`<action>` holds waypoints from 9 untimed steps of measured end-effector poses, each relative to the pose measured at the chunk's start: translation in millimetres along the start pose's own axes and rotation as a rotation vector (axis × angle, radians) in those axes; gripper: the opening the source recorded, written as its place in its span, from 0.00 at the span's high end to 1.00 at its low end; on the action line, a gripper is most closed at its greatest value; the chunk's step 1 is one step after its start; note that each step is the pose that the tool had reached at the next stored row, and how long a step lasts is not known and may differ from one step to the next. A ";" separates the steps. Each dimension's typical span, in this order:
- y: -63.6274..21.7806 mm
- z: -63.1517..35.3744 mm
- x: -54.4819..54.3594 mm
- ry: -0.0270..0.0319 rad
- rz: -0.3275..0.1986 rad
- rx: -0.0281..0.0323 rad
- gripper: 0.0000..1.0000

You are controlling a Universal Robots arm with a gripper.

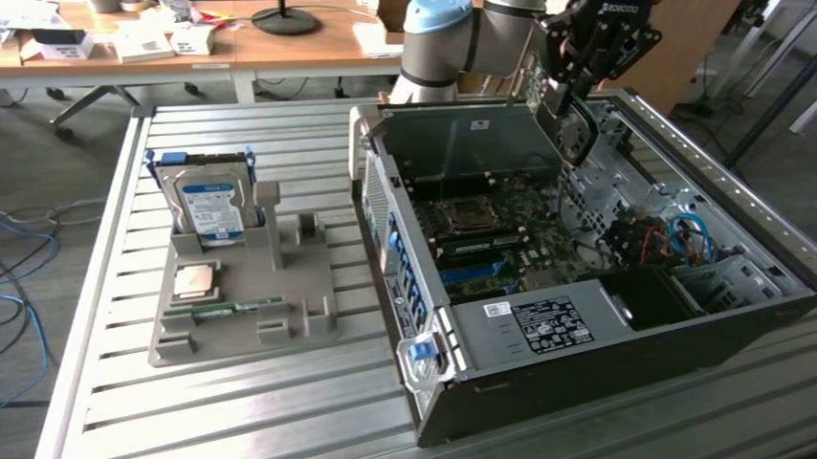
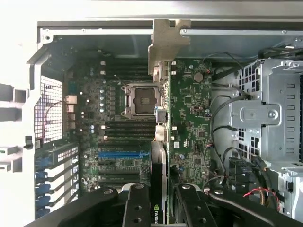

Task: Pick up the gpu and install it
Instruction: 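Pick up the gpu and move the gpu toward the slot, then insert the gpu into the slot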

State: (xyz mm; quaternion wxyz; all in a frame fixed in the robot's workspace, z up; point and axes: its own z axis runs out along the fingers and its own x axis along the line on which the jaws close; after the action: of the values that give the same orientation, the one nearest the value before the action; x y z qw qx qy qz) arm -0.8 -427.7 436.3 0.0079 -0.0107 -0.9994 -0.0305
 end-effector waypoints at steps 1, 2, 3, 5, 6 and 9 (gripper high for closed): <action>0.0 0.0 -1.4 0.0003 -0.005 0.0000 0.74; 0.1 0.0 -2.7 0.0006 -0.010 0.0001 0.74; 0.1 0.0 -3.8 0.0009 -0.014 0.0003 0.74; 0.1 0.0 -4.9 0.0013 -0.021 0.0004 0.74; 0.1 0.0 -4.8 0.0013 -0.021 0.0004 0.74; 0.1 0.1 -4.9 0.0013 -0.021 0.0003 0.74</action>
State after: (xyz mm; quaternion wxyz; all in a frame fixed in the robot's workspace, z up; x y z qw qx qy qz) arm 4.1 -427.7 436.2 0.0083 -0.0001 -0.9995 -0.0304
